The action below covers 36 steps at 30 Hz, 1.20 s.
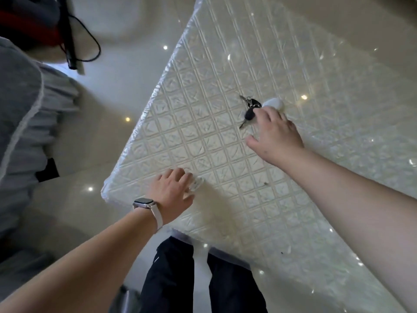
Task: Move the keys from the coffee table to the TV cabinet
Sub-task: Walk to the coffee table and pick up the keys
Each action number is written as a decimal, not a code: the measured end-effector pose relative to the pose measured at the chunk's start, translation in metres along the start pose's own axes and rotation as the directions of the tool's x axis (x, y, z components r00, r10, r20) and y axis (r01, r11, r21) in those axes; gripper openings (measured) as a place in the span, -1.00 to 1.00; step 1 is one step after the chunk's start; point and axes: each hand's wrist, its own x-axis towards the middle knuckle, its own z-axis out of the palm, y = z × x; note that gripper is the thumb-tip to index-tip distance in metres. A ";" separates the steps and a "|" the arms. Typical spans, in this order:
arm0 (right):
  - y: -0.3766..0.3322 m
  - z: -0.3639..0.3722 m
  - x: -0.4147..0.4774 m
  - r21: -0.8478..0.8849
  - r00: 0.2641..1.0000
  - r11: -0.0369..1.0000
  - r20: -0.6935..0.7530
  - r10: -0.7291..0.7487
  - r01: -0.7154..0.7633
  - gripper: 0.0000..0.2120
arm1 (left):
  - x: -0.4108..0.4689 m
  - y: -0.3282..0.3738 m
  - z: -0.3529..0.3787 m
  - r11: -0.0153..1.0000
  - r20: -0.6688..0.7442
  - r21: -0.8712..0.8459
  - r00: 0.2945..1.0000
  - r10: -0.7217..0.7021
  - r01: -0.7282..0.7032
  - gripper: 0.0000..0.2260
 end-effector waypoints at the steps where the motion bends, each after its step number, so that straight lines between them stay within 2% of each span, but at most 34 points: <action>1: 0.006 0.006 0.007 -0.005 1.000 1.000 -0.022 0.009 -0.009 -0.38 | 0.000 -0.001 0.007 1.000 -0.007 0.015 1.000 -0.005 0.005 -0.60; 3: 0.015 0.014 0.020 -0.001 0.998 1.000 -0.060 0.023 -0.023 -0.33 | 0.000 -0.002 0.018 0.999 -0.057 0.025 0.998 -0.018 0.020 -0.66; 7: 0.029 0.028 0.035 -0.025 0.999 0.999 -0.047 0.021 -0.022 -0.33 | 0.003 -0.002 0.032 1.000 -0.159 0.019 0.987 0.000 0.003 -0.79; 12: 0.032 0.033 0.046 -0.032 0.985 0.999 -0.174 0.001 -0.007 -0.59 | 0.003 -0.004 0.043 1.000 -0.213 0.005 0.977 0.031 -0.030 -0.88; 16: 0.033 0.039 0.040 0.035 0.977 0.998 -0.210 -0.040 0.049 -0.83 | 0.001 -0.004 0.043 0.998 -0.251 -0.068 0.968 -0.003 -0.014 -0.92; 18: 0.032 0.043 0.031 0.082 0.970 0.992 -0.230 -0.079 0.100 -0.88 | 0.000 -0.001 0.038 0.990 -0.255 -0.139 0.967 -0.025 -0.011 -0.83; 21: 0.028 0.039 0.012 0.244 0.958 0.953 -0.266 -0.112 0.179 -0.90 | -0.005 0.011 0.024 0.970 -0.247 -0.244 0.966 -0.077 0.015 -0.94; 24: 0.018 0.023 -0.014 0.458 0.959 0.865 -0.270 -0.083 0.204 -0.91 | -0.013 0.029 0.002 0.929 -0.229 -0.361 0.957 -0.177 0.086 -0.94; 27: 0.004 0.001 -0.046 0.682 0.987 0.729 -0.149 0.064 0.056 -0.90 | -0.021 0.049 -0.024 0.881 -0.219 -0.456 0.943 -0.251 0.128 -0.94; 29: -0.007 -0.016 -0.067 0.816 0.987 0.578 -0.073 0.145 -0.025 -0.87 | -0.029 0.064 -0.044 0.857 -0.246 -0.503 0.933 -0.261 0.108 -0.96; 32: -0.022 -0.053 -0.099 0.926 0.972 0.366 0.001 0.234 -0.089 -0.88 | -0.051 0.086 -0.071 0.839 -0.300 -0.543 0.927 -0.227 0.030 -0.96; 36: -0.030 -0.102 -0.144 0.971 0.947 0.206 0.049 0.318 -0.120 -0.83 | -0.086 0.111 -0.107 0.834 -0.366 -0.541 0.924 -0.115 -0.111 -0.83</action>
